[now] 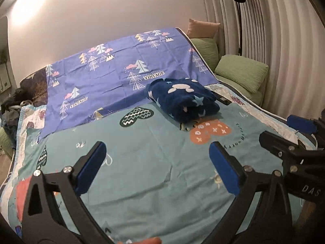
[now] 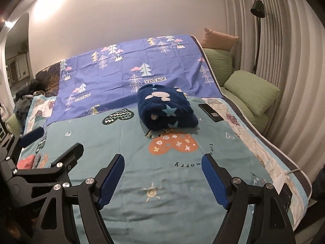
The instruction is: Fold small clothes
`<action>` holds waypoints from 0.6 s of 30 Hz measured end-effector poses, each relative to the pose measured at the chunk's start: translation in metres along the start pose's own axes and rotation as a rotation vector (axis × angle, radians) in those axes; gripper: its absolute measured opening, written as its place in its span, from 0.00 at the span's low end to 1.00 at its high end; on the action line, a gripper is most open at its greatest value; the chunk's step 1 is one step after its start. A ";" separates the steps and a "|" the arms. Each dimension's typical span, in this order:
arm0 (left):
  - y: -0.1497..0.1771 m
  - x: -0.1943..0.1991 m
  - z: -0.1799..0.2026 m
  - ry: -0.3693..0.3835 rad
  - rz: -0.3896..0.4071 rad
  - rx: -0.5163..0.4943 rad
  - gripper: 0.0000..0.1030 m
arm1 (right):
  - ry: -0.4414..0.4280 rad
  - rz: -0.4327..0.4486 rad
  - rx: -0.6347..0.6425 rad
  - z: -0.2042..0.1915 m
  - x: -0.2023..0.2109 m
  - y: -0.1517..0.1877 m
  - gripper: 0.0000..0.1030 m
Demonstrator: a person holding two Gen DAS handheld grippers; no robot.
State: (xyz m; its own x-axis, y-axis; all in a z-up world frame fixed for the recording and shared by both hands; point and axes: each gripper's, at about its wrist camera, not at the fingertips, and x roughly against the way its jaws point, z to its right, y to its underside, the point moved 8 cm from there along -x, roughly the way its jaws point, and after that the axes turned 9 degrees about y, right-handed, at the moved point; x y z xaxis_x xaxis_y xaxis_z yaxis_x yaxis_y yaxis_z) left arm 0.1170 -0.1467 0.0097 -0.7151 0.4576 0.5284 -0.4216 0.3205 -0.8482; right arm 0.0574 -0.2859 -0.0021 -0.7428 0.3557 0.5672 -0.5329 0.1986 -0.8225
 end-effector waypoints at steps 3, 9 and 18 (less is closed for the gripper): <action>0.007 0.004 0.004 0.001 -0.024 -0.003 0.98 | -0.003 -0.011 -0.018 0.004 0.001 0.007 0.80; 0.009 0.012 0.011 -0.019 -0.025 -0.030 0.98 | -0.011 -0.044 -0.022 0.011 -0.001 0.021 0.80; 0.006 0.018 0.015 -0.032 -0.010 -0.036 0.98 | 0.017 -0.042 -0.037 0.022 0.001 0.026 0.80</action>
State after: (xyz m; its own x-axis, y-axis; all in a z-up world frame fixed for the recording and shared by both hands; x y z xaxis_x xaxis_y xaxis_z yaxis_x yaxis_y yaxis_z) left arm 0.0931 -0.1488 0.0133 -0.7285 0.4276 0.5352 -0.4091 0.3550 -0.8406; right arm 0.0339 -0.3006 -0.0223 -0.7131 0.3617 0.6006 -0.5480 0.2469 -0.7992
